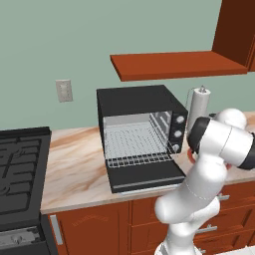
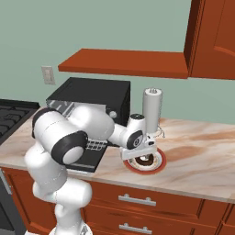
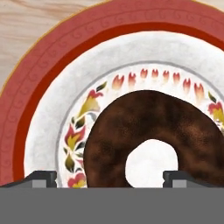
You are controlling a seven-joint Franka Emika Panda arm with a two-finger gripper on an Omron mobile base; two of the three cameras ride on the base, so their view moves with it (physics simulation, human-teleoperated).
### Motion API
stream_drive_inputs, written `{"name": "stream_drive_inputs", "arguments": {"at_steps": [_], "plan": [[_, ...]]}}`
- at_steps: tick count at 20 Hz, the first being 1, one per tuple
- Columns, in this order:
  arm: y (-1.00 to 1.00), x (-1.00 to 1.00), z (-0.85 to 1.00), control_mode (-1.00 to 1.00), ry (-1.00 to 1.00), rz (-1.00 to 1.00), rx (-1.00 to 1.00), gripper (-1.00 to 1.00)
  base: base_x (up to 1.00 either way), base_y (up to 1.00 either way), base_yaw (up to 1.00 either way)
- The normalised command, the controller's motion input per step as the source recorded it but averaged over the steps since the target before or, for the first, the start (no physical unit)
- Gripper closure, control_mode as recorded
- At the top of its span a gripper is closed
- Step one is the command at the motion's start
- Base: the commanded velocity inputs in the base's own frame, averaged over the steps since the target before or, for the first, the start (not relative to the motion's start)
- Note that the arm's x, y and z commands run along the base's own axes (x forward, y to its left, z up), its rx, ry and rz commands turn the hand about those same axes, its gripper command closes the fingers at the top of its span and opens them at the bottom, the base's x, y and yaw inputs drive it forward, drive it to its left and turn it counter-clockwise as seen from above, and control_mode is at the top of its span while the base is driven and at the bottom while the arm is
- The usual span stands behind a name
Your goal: Pick up the bagel from the plate, place it on the toaster oven rack, close the door, and set the timer.
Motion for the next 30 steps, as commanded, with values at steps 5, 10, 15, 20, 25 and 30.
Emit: {"name": "stream_drive_inputs", "arguments": {"at_steps": [5, 10, 15, 20, 25, 30], "plan": [[0.02, 0.01, -0.19, -1.00, 0.02, 0.04, 0.00, -1.00, 0.00, 0.00, 0.00], [0.14, -0.03, -0.31, -1.00, 0.06, 0.01, 0.00, 1.00, 0.00, 0.00, 0.00], [0.20, -0.27, 0.07, -1.00, 0.00, 0.00, 0.00, 1.00, 0.00, 0.00, 0.00], [0.56, -0.27, 0.84, -1.00, -0.06, 0.00, 0.00, 1.00, 0.00, 0.00, 0.00], [0.66, -0.32, 1.00, -1.00, -0.01, 0.00, 0.00, 1.00, 0.00, 0.00, 0.00], [0.40, -0.63, 0.85, -1.00, 0.00, 0.00, 0.00, 1.00, 0.00, 0.00, 0.00]]}}
